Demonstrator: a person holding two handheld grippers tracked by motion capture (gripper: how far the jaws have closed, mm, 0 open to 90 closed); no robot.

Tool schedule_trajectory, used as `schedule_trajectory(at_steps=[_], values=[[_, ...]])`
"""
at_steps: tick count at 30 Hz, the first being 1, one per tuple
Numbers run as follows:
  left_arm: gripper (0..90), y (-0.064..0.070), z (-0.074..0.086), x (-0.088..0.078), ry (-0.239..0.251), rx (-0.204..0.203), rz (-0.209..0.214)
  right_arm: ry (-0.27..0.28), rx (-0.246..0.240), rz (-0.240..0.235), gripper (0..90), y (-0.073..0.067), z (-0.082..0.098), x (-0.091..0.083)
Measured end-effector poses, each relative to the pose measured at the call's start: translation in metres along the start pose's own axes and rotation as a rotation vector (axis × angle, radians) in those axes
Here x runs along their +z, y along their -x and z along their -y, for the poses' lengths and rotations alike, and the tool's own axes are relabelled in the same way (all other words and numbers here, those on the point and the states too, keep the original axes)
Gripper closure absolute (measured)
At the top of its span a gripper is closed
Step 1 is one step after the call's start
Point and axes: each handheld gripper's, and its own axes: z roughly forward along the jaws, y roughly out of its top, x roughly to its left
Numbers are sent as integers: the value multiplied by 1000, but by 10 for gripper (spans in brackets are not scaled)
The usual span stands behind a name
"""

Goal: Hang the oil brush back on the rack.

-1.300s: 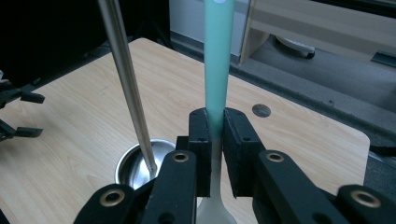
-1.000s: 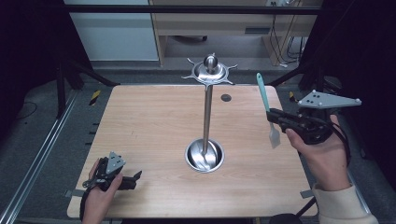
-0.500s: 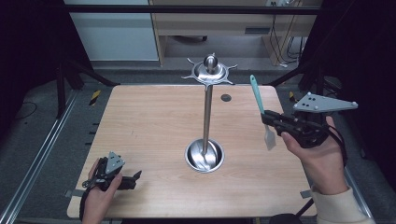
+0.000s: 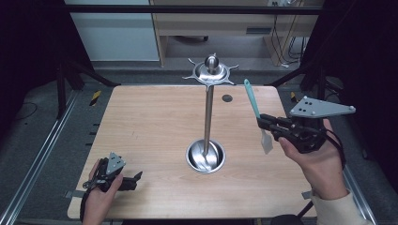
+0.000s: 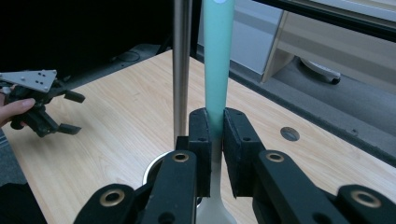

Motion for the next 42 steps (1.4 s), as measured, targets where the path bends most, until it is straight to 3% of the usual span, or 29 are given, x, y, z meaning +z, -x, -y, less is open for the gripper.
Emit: schedule_trajectory(at_steps=[12, 42], values=[[31, 0, 0, 0, 0, 0, 0, -1, -17, -26, 820, -5, -2, 4], [31, 0, 0, 0, -1, 0, 2, -16, -17, -39, 819, -8, -6, 23]])
